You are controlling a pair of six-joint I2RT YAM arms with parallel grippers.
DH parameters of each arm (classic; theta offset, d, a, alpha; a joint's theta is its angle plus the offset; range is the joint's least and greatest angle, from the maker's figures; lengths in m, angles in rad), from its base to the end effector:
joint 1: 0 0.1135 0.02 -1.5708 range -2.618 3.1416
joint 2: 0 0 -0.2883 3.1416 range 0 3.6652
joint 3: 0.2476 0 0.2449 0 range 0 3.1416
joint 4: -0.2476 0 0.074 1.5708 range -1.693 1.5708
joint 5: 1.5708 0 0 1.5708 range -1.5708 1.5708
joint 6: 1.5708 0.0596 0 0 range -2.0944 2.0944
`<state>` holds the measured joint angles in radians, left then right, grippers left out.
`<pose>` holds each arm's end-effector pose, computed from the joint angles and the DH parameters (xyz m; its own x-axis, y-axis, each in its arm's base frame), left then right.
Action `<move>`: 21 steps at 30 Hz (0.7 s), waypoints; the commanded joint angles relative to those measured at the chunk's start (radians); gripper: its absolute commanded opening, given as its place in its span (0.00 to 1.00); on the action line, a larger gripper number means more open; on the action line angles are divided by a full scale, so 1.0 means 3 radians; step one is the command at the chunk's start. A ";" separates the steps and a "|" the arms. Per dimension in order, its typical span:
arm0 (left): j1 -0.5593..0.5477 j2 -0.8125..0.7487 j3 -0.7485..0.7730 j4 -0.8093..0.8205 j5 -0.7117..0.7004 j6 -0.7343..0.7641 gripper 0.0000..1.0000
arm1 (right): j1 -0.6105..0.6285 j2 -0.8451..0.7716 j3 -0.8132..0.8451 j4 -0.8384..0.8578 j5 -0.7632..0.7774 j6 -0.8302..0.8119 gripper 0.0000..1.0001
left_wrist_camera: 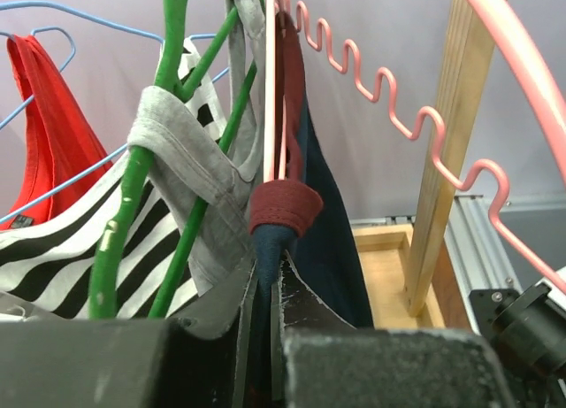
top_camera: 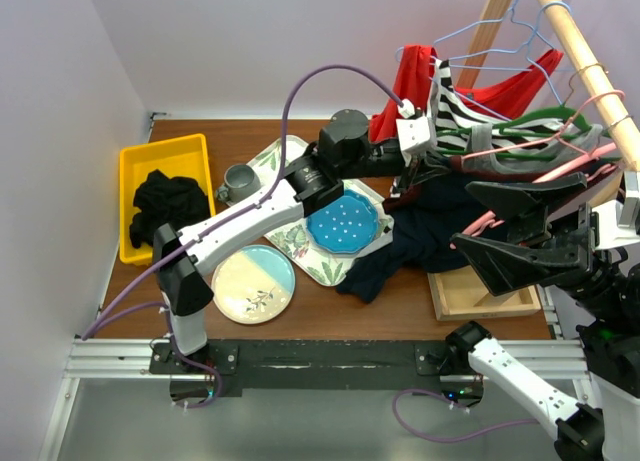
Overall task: Remove the tank top from the hanger
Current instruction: Pick up the hanger from the clothesline.
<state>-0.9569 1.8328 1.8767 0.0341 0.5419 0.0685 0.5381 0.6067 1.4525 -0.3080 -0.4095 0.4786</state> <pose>0.2364 -0.3888 0.4721 0.1130 -0.0585 -0.9919 0.9911 0.0774 0.1083 -0.0069 0.0235 0.5613 0.0387 0.5151 -0.8563 -0.8805 0.4227 0.2145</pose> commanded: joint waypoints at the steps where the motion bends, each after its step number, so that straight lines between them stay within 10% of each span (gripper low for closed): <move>1: -0.0026 -0.0050 0.0197 0.0223 -0.0103 -0.0064 0.00 | 0.0001 -0.0018 0.0001 0.0091 0.0066 0.0015 0.97; 21: -0.0021 -0.0244 -0.0124 0.1343 -0.0237 -0.0617 0.00 | 0.0011 0.0033 0.0031 0.0091 0.0056 0.0010 0.97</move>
<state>-0.9581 1.8301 1.8690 0.2279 0.4828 -0.0879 0.5381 0.6064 1.4467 -0.3058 -0.4091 0.4786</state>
